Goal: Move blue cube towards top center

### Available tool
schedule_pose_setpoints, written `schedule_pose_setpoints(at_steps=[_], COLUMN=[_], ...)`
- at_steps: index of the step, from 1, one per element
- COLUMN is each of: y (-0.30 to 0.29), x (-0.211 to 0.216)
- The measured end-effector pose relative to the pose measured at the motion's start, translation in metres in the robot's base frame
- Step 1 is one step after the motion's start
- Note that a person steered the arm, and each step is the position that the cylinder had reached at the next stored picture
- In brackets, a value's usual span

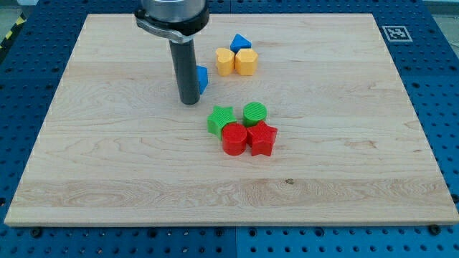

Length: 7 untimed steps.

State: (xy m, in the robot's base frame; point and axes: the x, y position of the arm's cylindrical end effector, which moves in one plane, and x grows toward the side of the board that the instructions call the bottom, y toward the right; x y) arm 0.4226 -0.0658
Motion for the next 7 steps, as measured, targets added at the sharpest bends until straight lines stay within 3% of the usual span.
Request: schedule_pose_setpoints(at_steps=[1,7], y=[0.005,-0.021], x=[-0.031,-0.092])
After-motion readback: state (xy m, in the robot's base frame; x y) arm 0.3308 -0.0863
